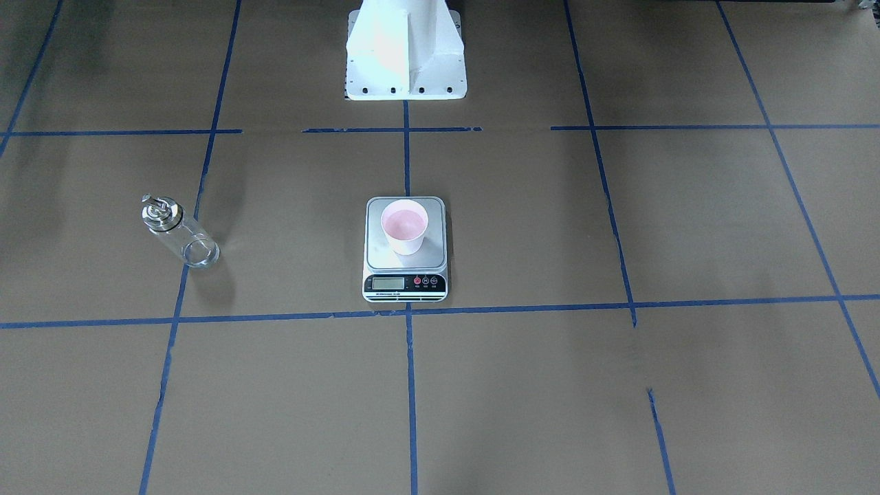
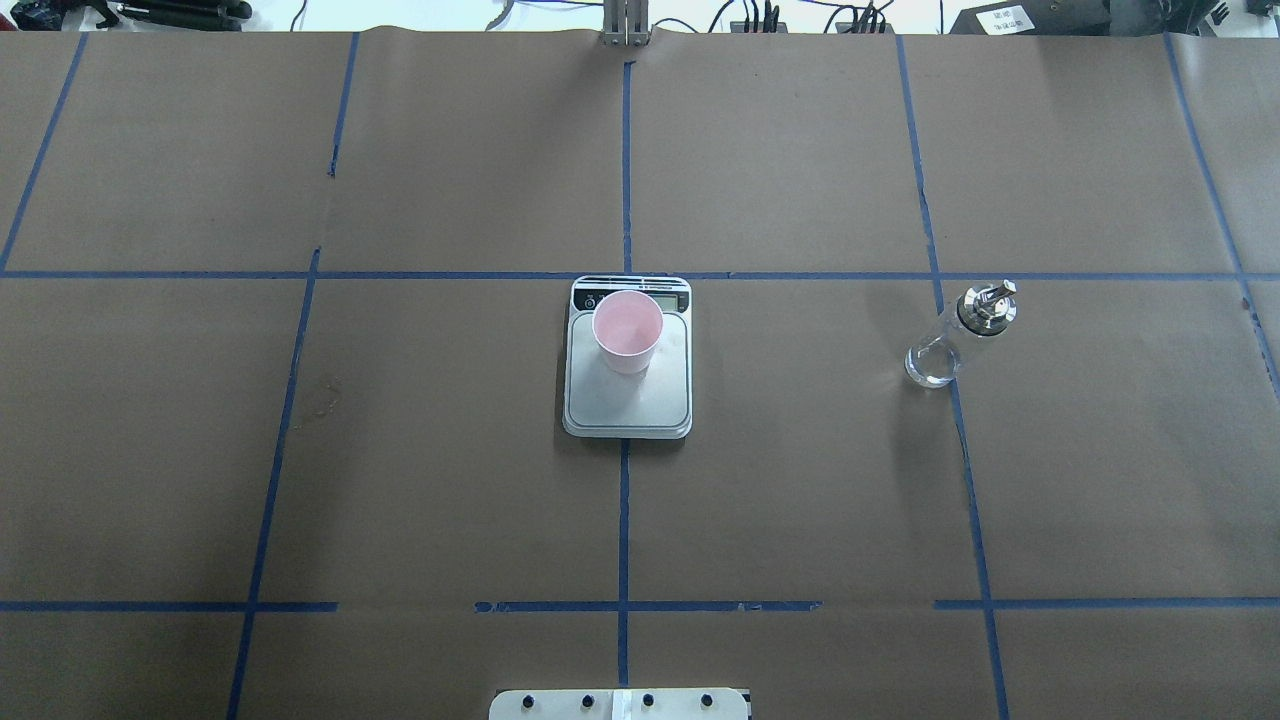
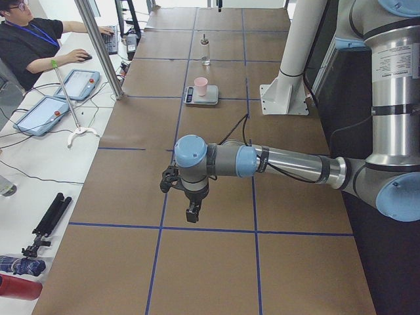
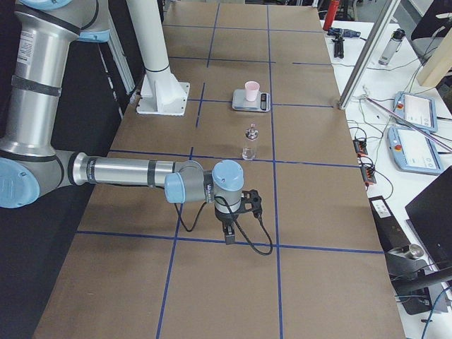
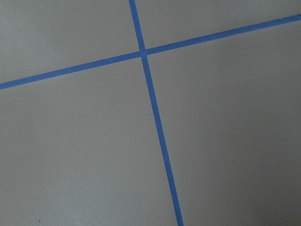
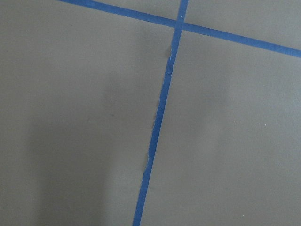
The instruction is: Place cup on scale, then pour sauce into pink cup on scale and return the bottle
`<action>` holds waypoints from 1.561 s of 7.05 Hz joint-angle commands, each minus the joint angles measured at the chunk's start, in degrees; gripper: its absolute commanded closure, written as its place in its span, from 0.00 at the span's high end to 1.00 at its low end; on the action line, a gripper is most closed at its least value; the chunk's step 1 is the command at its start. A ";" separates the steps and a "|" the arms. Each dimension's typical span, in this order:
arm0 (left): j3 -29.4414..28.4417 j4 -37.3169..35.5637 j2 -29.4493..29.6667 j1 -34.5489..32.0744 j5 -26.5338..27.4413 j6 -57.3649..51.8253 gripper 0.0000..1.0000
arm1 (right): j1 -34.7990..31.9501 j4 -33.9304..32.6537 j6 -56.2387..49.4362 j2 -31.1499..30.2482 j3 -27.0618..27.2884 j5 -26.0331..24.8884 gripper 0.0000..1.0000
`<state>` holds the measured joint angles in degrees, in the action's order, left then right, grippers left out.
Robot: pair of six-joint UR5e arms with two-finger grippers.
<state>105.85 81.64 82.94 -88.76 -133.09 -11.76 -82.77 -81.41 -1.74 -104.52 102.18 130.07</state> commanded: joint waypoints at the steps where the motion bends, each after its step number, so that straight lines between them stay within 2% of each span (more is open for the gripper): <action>1: 0.06 0.01 0.11 0.08 0.02 -0.10 1.00 | 0.15 0.03 0.24 0.02 0.04 0.19 1.00; 6: 0.06 -0.52 -0.33 0.08 -0.15 0.07 1.00 | 0.15 0.90 0.16 0.37 -0.13 0.28 1.00; 11: 0.67 0.09 -0.15 0.43 -0.50 0.25 1.00 | -0.02 0.99 0.77 0.10 -4.33 0.53 1.00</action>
<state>106.29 81.73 82.72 -88.45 -133.54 -11.58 -82.77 -80.53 -1.02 -104.69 99.48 130.14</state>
